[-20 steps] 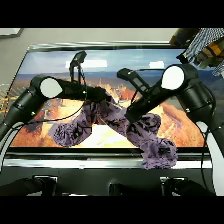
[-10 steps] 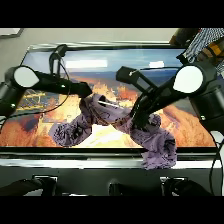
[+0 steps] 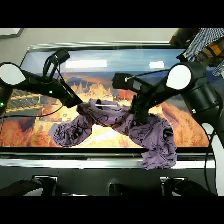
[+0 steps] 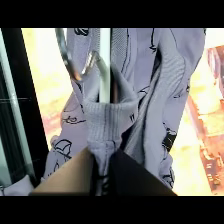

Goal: Fold the clothes and pants, and hang the long-sleeved shirts on hangers.

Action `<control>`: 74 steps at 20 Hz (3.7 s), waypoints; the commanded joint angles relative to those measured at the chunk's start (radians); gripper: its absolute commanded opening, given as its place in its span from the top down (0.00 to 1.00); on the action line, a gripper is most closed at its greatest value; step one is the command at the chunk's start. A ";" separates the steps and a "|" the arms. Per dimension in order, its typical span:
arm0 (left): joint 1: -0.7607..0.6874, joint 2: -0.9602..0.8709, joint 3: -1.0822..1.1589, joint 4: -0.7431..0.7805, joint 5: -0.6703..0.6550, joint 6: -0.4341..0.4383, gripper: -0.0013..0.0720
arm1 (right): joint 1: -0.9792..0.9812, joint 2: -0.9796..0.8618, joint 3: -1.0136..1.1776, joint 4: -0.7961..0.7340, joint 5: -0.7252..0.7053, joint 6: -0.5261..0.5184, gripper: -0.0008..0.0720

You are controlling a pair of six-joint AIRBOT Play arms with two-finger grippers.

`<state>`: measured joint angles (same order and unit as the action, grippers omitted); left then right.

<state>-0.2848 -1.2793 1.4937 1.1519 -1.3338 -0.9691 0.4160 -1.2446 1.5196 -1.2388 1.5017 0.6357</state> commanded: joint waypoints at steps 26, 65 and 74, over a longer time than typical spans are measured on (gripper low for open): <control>-0.020 -0.089 -0.084 -0.043 -0.001 0.524 0.95 | -0.098 -0.007 0.000 0.203 0.097 -0.084 0.84; -0.066 0.113 -0.084 -0.043 -0.001 0.445 0.95 | -0.576 -0.060 -0.294 0.523 0.053 -0.313 0.52; -0.066 0.113 -0.084 -0.041 0.027 0.399 0.55 | -0.519 0.063 -0.294 0.415 0.070 -0.303 0.94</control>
<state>-0.3515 -1.1675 1.4086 1.0969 -1.3296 -0.5278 -0.1074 -1.2469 1.2251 -0.7799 1.5887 0.3107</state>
